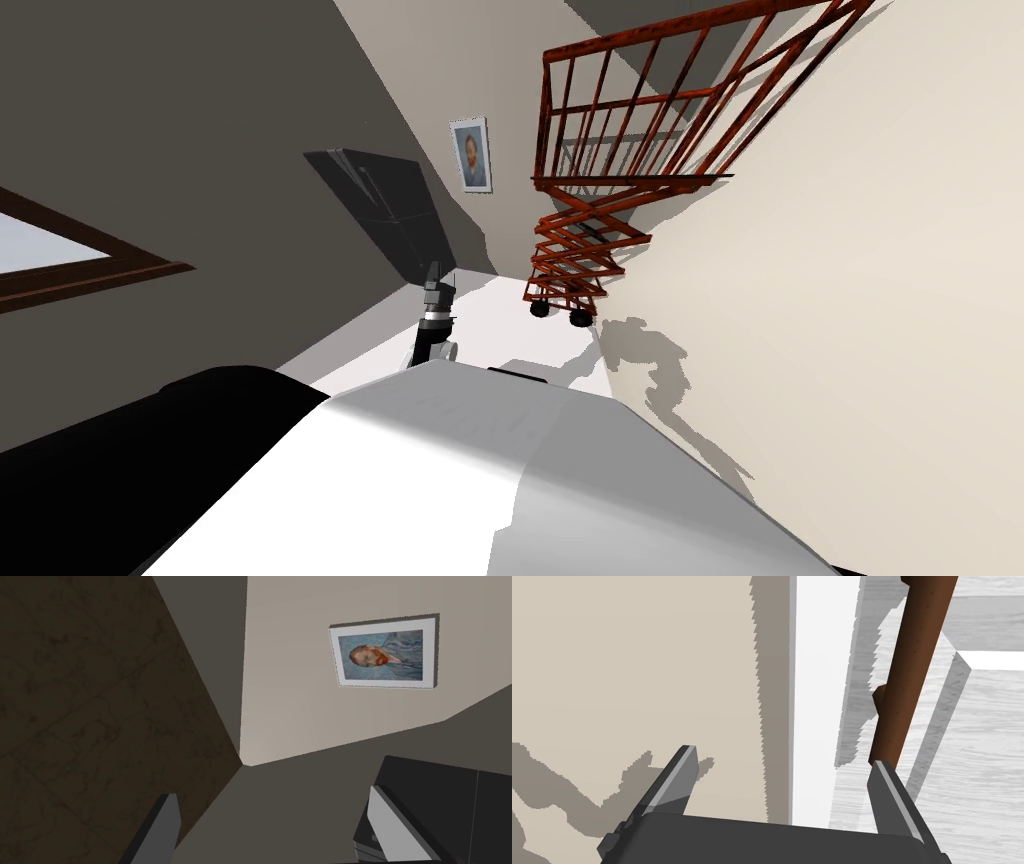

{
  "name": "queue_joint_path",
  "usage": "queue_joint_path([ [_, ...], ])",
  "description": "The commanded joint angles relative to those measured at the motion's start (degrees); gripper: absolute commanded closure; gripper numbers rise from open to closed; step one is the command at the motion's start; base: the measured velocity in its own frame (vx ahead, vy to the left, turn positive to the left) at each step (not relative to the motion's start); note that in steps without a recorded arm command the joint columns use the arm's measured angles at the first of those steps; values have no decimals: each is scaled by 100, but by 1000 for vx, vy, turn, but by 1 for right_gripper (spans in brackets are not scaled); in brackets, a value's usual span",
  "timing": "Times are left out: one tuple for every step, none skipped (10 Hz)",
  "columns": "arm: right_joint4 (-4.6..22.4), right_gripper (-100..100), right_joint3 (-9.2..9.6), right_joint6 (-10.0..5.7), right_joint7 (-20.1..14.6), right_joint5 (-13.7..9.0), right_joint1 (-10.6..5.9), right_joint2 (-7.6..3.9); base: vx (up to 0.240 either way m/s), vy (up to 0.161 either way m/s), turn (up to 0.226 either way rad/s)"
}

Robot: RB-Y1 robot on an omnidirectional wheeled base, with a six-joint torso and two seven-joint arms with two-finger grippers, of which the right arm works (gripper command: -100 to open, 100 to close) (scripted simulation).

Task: Pull the door open

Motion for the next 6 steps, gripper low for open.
queue_joint_path([
  [109,-100,27,88,83,42,-23,-12,-124,45,-272],
  [109,-100,27,88,83,42,-23,-12,-75,33,-90],
  [166,-100,45,136,122,68,-26,-24,-53,34,-174],
  [223,-100,62,184,161,95,-29,-35,-79,42,-240],
  [204,-100,54,157,134,81,-40,-11,-40,22,-47],
  [217,-100,133,237,63,185,-12,1,108,-101,-298],
])
